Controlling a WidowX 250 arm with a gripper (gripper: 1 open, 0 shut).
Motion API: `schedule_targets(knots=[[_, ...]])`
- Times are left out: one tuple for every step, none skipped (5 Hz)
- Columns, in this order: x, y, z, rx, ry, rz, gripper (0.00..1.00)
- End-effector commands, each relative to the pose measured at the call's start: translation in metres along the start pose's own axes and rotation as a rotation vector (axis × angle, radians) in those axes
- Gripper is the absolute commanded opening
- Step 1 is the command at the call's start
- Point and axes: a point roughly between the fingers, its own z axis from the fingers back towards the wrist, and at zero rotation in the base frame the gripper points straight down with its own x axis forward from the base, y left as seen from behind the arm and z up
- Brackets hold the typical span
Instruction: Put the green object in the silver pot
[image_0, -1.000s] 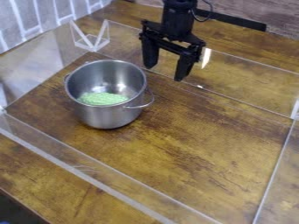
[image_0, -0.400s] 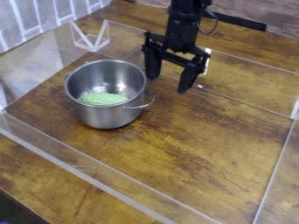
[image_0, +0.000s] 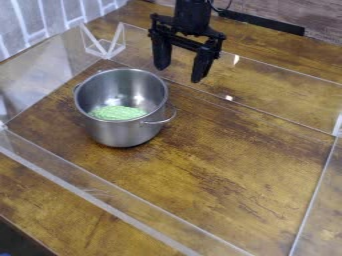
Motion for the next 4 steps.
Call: schedule_targets(knots=[[0.001, 0.001, 0.028, -0.01, -0.076, 0.015, 1.0], [0.0, -0.001, 0.023, -0.015, -0.06, 0.02, 1.0], [0.004, -0.01, 0.027, -0.019, -0.044, 0.02, 1.0], [0.007, -0.02, 0.031, -0.024, -0.03, 0.018, 1.0]])
